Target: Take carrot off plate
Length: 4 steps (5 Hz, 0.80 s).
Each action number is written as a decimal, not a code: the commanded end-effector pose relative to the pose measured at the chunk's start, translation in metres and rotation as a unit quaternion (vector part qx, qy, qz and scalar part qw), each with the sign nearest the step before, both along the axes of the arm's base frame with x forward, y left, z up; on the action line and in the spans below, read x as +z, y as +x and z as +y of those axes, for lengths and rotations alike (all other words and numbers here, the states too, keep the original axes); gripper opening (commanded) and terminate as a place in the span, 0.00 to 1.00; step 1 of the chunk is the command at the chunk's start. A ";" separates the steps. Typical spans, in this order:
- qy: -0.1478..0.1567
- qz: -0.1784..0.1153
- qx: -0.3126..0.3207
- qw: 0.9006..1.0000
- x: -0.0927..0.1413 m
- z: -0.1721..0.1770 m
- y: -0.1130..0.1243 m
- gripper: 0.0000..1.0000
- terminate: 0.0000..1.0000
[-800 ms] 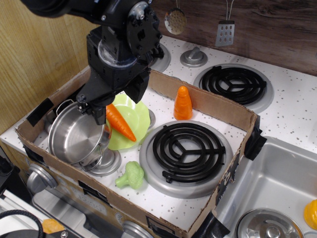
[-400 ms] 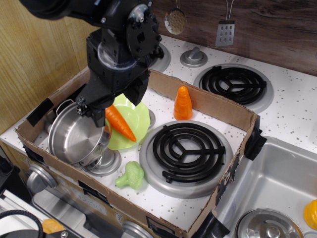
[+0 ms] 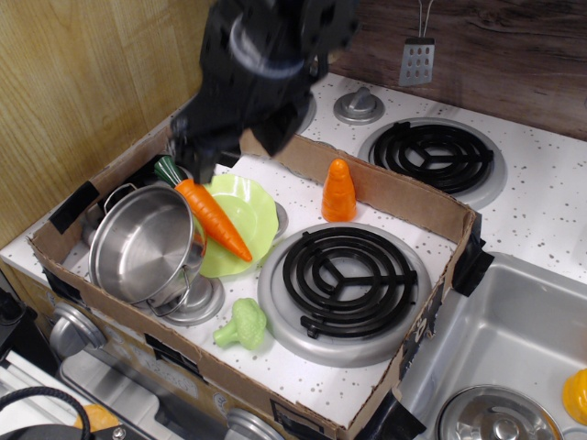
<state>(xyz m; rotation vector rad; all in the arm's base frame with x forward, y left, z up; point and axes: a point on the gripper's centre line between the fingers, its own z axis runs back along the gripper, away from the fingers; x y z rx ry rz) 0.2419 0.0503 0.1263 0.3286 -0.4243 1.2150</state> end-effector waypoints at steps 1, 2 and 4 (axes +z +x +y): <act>0.012 -0.024 -0.044 0.999 0.017 0.043 0.041 1.00 0.00; 0.029 -0.046 -0.060 0.997 0.014 0.066 0.051 1.00 0.00; -0.015 -0.027 -0.028 0.999 -0.004 0.105 0.049 1.00 0.00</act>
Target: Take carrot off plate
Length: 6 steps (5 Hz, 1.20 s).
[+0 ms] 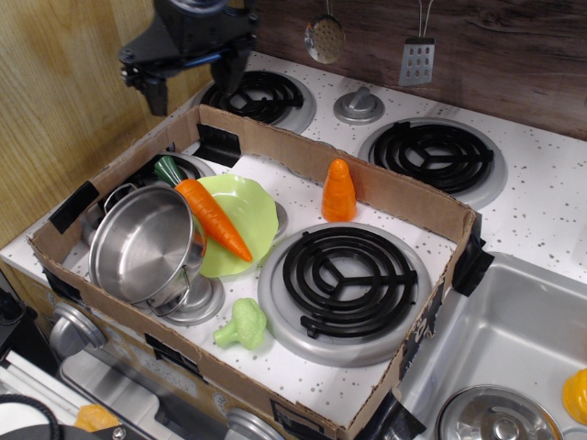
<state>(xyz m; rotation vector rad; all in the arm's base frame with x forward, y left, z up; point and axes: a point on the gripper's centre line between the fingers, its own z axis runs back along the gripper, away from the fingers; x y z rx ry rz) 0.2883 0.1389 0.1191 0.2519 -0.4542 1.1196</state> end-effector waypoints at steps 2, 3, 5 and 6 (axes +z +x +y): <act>-0.003 -0.003 0.056 0.998 -0.020 0.033 -0.002 1.00 0.00; -0.006 -0.009 0.043 0.999 -0.028 0.035 -0.001 1.00 0.00; 0.005 -0.010 0.035 0.999 -0.038 0.033 -0.005 1.00 0.00; 0.000 -0.016 0.034 0.999 -0.046 0.032 -0.007 1.00 0.00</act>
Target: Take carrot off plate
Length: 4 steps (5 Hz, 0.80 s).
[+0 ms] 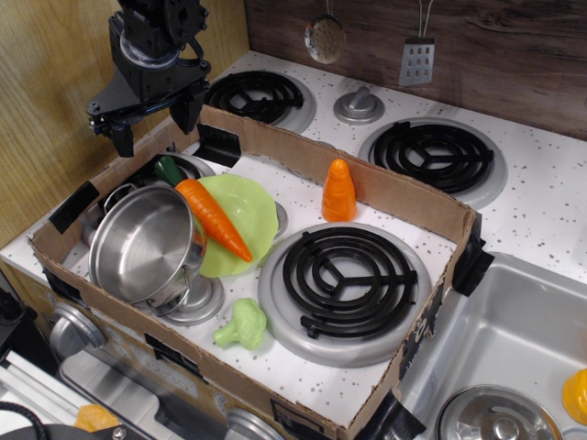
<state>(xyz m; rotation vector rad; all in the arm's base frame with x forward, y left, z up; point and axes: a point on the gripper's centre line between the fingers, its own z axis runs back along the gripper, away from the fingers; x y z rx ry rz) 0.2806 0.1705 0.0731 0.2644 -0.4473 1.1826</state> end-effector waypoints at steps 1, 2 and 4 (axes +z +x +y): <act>-0.005 -0.017 -0.001 1.000 -0.011 -0.002 0.001 1.00 0.00; -0.016 -0.021 0.000 1.000 -0.023 -0.005 -0.001 1.00 0.00; -0.013 -0.019 -0.002 1.000 -0.024 -0.005 0.001 0.00 0.00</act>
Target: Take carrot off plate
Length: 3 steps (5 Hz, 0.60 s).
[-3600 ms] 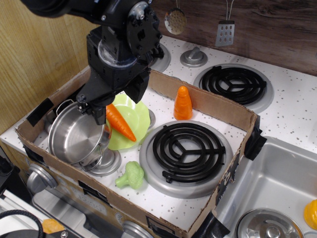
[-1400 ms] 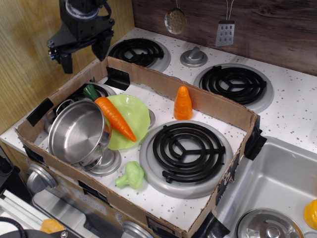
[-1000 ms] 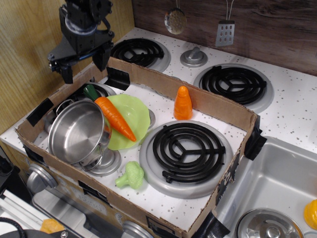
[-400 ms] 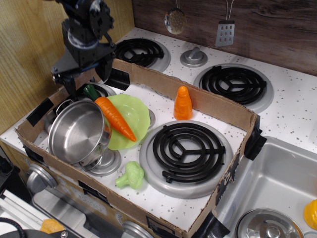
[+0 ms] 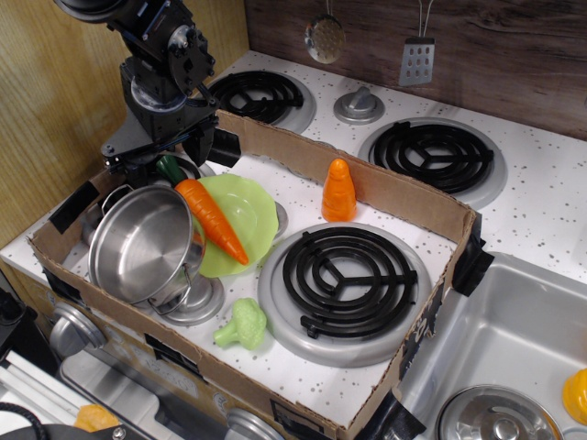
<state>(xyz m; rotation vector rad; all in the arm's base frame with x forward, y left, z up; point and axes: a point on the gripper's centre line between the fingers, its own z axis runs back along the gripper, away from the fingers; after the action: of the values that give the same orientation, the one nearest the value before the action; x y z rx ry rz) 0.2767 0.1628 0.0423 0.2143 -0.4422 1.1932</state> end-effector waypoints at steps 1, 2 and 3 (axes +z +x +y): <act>0.012 -0.006 -0.006 1.000 0.011 0.004 0.007 0.00 0.00; 0.004 -0.008 -0.007 1.000 0.006 0.003 0.007 0.00 0.00; 0.000 -0.007 -0.017 1.000 0.010 0.005 0.015 0.00 0.00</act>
<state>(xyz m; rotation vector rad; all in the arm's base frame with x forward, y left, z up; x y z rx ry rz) 0.2859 0.1633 0.0421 0.1941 -0.4104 1.1645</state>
